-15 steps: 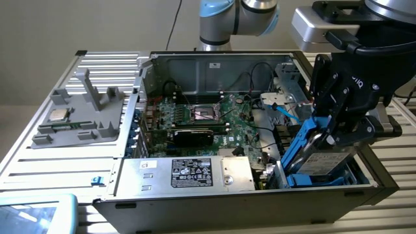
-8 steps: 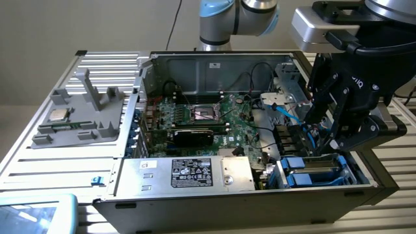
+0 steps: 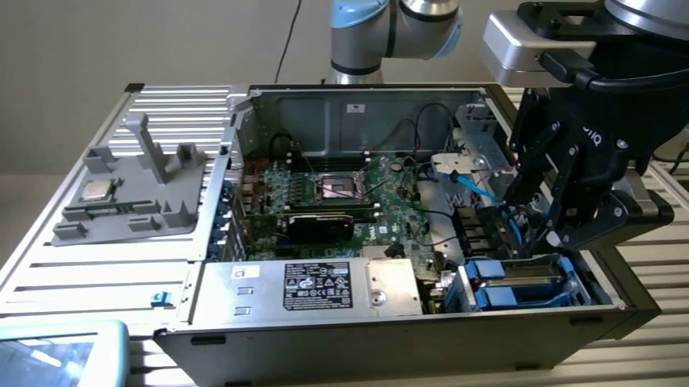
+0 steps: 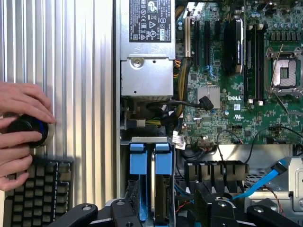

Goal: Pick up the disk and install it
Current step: 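Insert the disk into the insertion slot, then insert the first disk wire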

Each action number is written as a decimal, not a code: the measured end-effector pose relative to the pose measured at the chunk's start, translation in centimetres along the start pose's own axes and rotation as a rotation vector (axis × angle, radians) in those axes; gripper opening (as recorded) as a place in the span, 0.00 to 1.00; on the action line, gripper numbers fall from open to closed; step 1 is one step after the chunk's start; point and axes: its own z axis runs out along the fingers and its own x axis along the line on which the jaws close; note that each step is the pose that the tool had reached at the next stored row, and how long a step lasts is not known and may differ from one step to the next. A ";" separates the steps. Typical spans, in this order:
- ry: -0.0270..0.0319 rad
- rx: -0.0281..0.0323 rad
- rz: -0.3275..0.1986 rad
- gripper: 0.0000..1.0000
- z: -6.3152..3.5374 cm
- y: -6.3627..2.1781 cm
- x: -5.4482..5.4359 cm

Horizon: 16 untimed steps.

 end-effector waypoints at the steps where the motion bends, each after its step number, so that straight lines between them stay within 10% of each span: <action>1: 0.0000 0.0000 0.000 0.58 0.00 0.00 0.0; 16: 0.0005 0.0024 0.000 0.58 -0.10 -0.26 -0.3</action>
